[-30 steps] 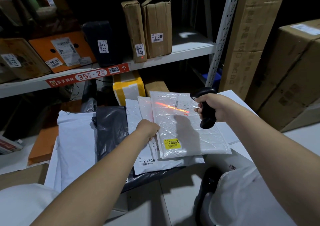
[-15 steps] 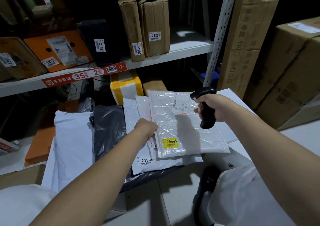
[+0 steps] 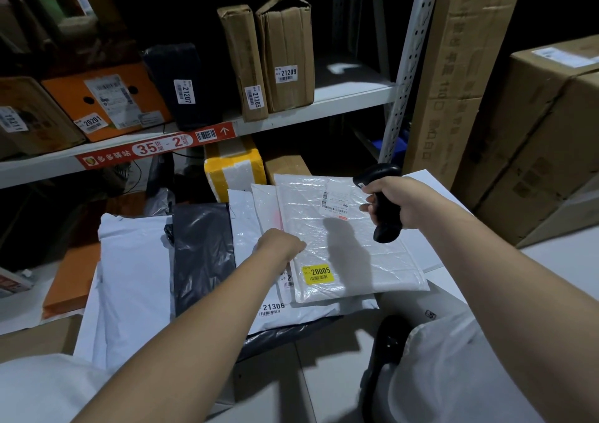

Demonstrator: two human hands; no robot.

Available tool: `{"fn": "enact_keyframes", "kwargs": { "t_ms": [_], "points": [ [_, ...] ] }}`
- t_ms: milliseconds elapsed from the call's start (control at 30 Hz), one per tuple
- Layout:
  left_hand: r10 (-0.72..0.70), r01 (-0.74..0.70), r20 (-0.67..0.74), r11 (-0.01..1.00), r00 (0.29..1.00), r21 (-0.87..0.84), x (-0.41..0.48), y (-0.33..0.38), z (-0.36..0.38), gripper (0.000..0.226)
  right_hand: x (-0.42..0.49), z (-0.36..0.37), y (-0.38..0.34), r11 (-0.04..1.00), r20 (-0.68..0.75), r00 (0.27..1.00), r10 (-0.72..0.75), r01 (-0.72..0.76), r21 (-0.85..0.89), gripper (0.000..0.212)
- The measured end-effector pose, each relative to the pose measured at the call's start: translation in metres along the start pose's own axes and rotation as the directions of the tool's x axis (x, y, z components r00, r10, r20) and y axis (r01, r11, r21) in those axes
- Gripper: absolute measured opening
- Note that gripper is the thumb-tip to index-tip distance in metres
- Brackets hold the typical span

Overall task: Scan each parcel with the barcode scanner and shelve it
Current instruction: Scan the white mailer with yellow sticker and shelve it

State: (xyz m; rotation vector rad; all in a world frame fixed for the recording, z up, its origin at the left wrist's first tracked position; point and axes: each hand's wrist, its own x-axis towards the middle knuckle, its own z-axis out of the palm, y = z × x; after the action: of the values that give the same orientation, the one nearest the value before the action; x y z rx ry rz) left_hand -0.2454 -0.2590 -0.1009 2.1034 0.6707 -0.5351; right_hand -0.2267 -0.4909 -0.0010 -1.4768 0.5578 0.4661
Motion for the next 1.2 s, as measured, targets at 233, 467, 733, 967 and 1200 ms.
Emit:
{"fn": "enact_keyframes", "kwargs": {
  "t_ms": [233, 467, 733, 967, 1200],
  "points": [
    [0.117, -0.121, -0.076, 0.992, 0.99, -0.044, -0.005, 0.01, -0.035, 0.031, 0.008, 0.019, -0.009, 0.992, 0.003, 0.995, -0.095, 0.095, -0.082, 0.017],
    [0.263, -0.323, -0.233, 0.906, 0.936, -0.274, -0.023, -0.009, -0.09, 0.019, 0.025, 0.048, -0.006, 0.965, -0.014, 0.993, -0.118, 0.111, -0.239, 0.01],
    [0.243, -0.373, -0.318, 0.807, 0.917, -0.459, -0.038, -0.05, -0.18, 0.019, 0.027, 0.09, 0.011, 0.919, 0.016, 0.989, -0.15, 0.145, -0.368, 0.022],
    [0.284, -0.409, -0.296, 0.683, 0.912, -0.605, -0.068, -0.084, -0.249, 0.023, 0.017, 0.131, 0.017, 0.889, 0.057, 0.945, -0.322, 0.322, -0.325, 0.019],
    [0.391, -0.468, -0.258, 0.763, 0.884, -0.445, -0.097, -0.1, -0.296, 0.029, 0.009, 0.136, -0.009, 0.874, -0.011, 0.881, -0.473, 0.468, -0.134, 0.027]
  ]
}}
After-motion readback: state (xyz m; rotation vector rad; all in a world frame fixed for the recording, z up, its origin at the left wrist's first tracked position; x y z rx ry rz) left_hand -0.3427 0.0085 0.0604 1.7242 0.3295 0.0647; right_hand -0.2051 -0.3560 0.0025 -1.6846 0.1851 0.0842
